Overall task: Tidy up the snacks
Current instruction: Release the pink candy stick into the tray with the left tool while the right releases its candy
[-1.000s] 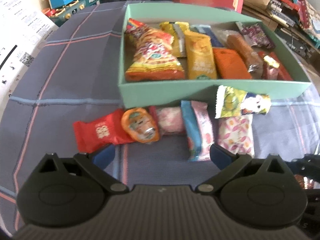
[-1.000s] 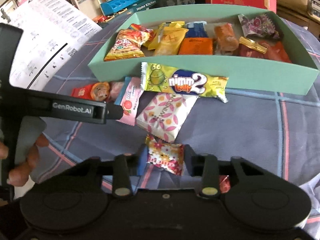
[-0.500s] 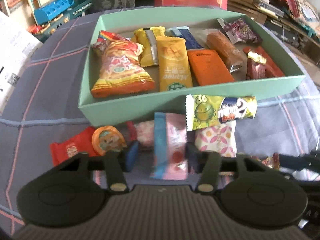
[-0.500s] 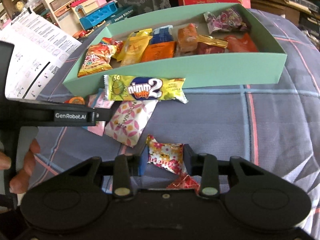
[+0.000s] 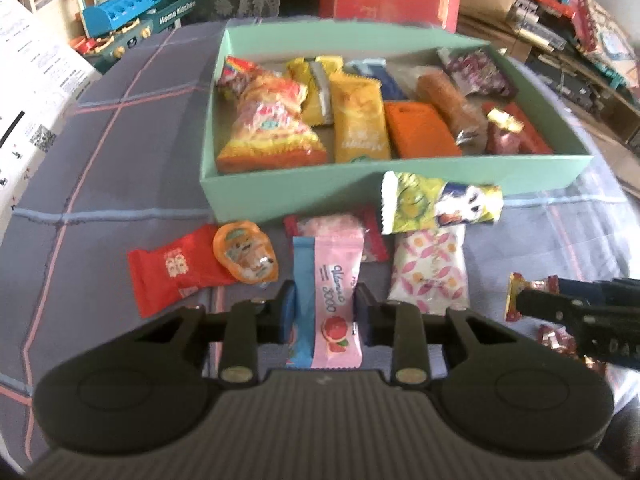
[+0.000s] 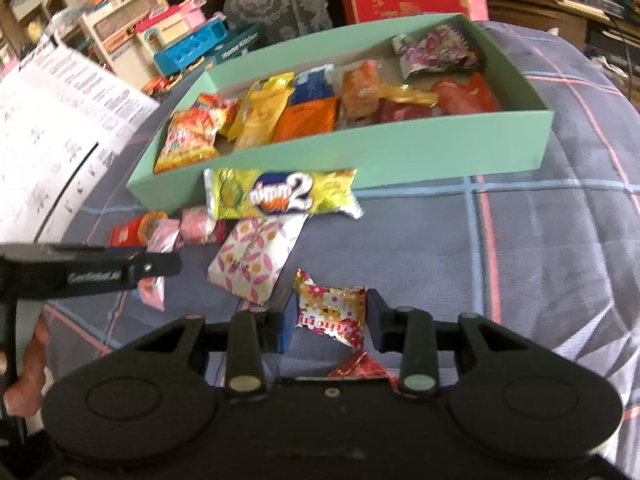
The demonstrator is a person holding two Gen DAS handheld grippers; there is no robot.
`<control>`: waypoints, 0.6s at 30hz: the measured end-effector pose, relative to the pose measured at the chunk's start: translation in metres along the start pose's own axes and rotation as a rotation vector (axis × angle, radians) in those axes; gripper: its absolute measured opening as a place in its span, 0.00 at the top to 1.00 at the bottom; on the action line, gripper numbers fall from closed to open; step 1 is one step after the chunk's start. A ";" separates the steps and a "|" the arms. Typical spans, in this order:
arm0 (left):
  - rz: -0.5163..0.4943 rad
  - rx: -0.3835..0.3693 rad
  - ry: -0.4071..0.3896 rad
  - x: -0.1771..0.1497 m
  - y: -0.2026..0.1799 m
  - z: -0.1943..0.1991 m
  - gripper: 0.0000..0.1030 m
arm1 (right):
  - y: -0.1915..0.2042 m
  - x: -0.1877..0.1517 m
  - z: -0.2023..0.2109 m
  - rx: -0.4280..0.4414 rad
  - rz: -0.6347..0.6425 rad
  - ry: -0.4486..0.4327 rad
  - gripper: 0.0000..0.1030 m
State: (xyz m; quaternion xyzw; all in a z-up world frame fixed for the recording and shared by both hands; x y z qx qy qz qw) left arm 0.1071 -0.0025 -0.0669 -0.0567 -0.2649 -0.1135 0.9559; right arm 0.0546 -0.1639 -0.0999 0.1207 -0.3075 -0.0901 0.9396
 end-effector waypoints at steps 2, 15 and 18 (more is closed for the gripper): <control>-0.008 -0.016 -0.025 0.006 -0.004 0.010 0.71 | -0.004 0.006 0.007 0.000 -0.018 -0.018 0.66; -0.089 -0.142 -0.147 0.109 -0.079 0.017 0.71 | -0.059 0.106 0.041 0.008 -0.181 -0.197 0.66; -0.095 -0.174 -0.140 0.127 -0.100 0.005 0.71 | -0.076 0.127 0.036 0.016 -0.229 -0.208 0.66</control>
Point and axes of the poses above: each gripper's, at about its wrist camera, not at the fingertips, and z roughly against the way its jaws point, y to its left, x to its top, the point moved 3 cm from there along -z, roughly the way its jaws point, and after that the axes turned 1 degree about x, right-handed, at the moved point
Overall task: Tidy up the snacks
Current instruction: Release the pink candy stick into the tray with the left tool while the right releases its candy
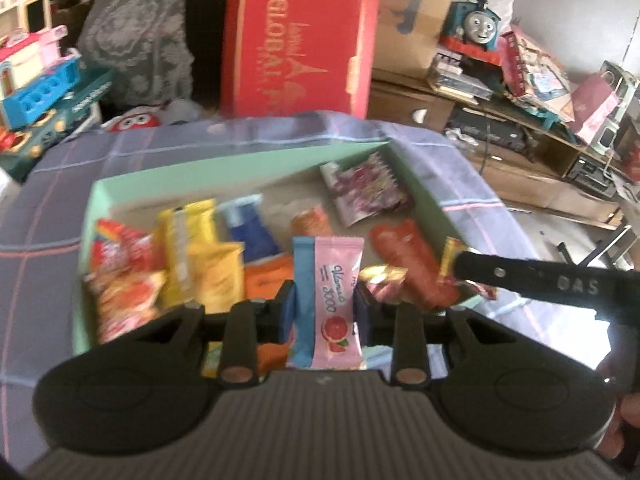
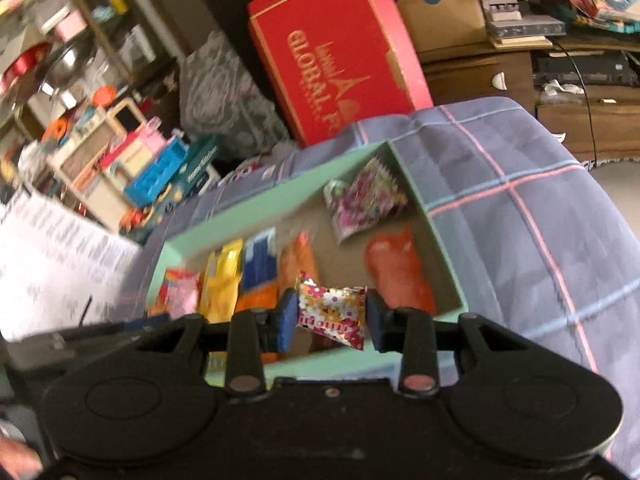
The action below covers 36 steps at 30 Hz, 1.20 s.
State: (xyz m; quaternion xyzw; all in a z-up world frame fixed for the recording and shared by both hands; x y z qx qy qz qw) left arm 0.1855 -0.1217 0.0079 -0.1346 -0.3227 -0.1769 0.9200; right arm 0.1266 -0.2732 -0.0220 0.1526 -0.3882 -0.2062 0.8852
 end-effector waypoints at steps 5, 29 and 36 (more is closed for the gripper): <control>-0.018 -0.013 0.024 0.009 -0.015 -0.027 0.71 | -0.014 0.025 -0.020 -0.001 -0.033 0.002 0.66; -0.023 0.082 0.057 -0.002 -0.003 -0.041 0.00 | -0.004 0.021 -0.037 -0.034 -0.027 -0.004 0.02; -0.037 0.079 0.038 -0.011 -0.008 -0.016 0.00 | 0.006 0.011 -0.012 -0.032 0.002 -0.009 0.00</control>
Point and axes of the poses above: each gripper's, at about its wrist camera, not at the fingertips, and z roughly against the way its jaws point, y to its left, x to its top, the point moved 3 cm from there along -z, roughly the way its jaws point, and after that the axes turned 1 degree about x, right-handed, at the moved point
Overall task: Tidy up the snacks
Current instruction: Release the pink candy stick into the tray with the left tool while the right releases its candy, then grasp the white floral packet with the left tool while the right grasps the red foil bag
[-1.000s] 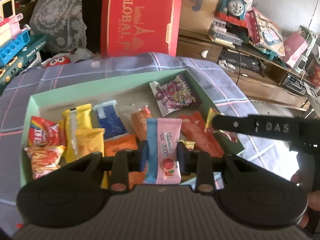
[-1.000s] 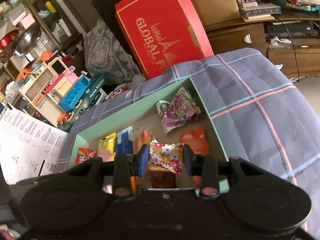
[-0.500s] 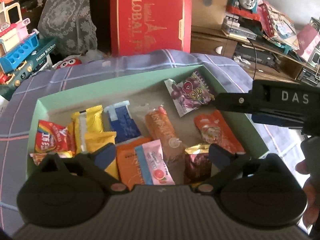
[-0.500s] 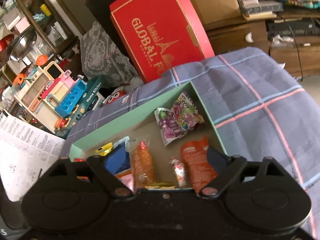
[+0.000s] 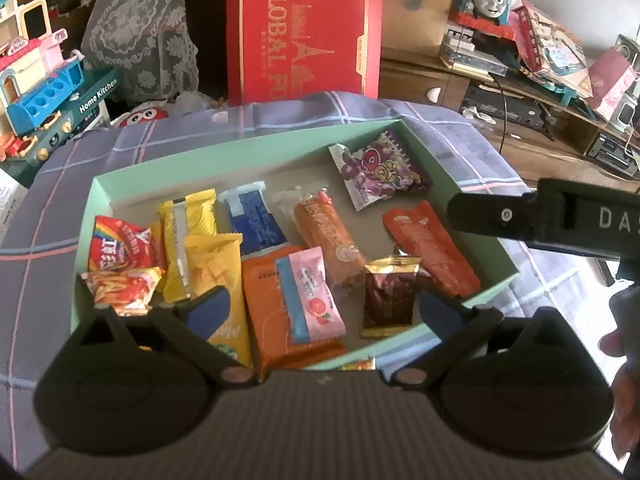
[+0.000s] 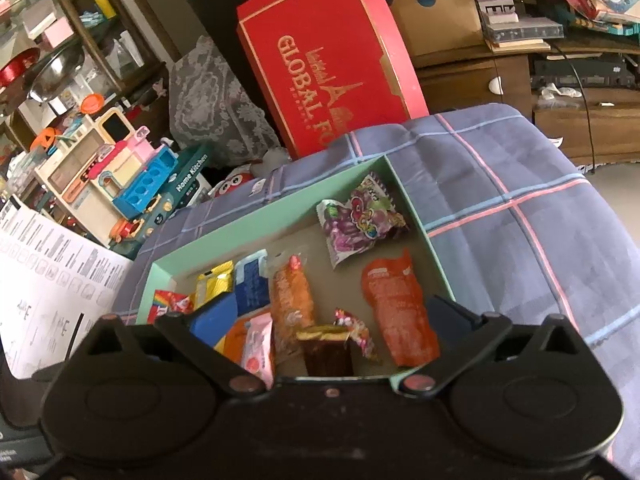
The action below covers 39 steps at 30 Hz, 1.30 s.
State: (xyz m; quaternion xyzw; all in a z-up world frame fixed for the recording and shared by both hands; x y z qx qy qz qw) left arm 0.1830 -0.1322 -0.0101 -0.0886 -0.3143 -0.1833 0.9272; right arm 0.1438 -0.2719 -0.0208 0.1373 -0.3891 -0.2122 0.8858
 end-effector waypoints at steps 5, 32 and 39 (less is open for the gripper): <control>-0.006 0.006 -0.001 -0.019 0.003 0.018 0.00 | 0.005 -0.014 0.019 0.007 0.021 0.008 0.00; 0.063 0.057 0.167 -0.142 0.051 0.018 0.00 | 0.014 -0.196 0.060 0.000 0.293 0.291 0.14; 0.071 0.057 0.187 -0.145 0.052 0.011 0.00 | 0.016 -0.197 0.060 -0.037 0.348 0.258 0.49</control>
Point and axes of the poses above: each gripper's, at about its wrist camera, not at the fingertips, and z roughly against the way its jaws point, y to its left, x to its top, the point moved 3 cm from there along -z, roughly the way its jaws point, and after that the axes turned 1 degree about x, right-handed, at the moved point
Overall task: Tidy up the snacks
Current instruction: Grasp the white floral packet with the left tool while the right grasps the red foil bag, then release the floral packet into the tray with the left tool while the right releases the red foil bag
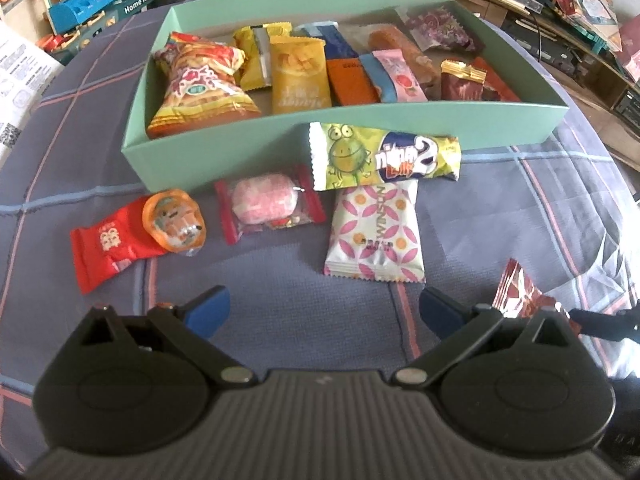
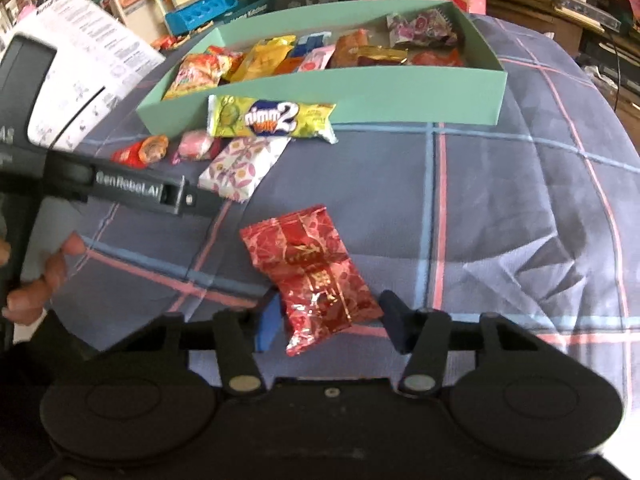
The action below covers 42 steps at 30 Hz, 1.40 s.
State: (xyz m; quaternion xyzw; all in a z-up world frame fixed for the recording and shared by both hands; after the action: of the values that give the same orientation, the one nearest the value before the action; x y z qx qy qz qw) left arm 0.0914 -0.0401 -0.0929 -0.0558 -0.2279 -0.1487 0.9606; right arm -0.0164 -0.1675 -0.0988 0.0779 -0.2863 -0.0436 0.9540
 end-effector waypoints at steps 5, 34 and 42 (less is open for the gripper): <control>0.001 0.005 0.009 0.005 -0.002 -0.005 0.00 | -0.011 0.005 0.000 0.004 -0.048 -0.008 0.49; -0.080 -0.029 -0.024 0.000 -0.025 -0.001 0.48 | -0.031 0.024 -0.011 -0.039 -0.009 -0.040 0.50; -0.146 -0.001 -0.060 0.006 -0.038 -0.006 0.52 | -0.034 0.023 -0.009 -0.043 -0.065 -0.043 0.56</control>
State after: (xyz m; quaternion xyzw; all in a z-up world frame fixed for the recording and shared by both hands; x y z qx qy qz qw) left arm 0.0867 -0.0791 -0.0940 -0.0442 -0.2601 -0.2167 0.9399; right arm 0.0059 -0.2029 -0.0996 0.0660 -0.3030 -0.0824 0.9471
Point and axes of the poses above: each gripper's, at about its wrist camera, not at the fingertips, and z roughly against the way its jaws point, y to its left, x to its top, the point moved 3 cm from there along -z, roughly the way its jaws point, and after that the axes turned 1 degree about x, right-handed, at the moved point
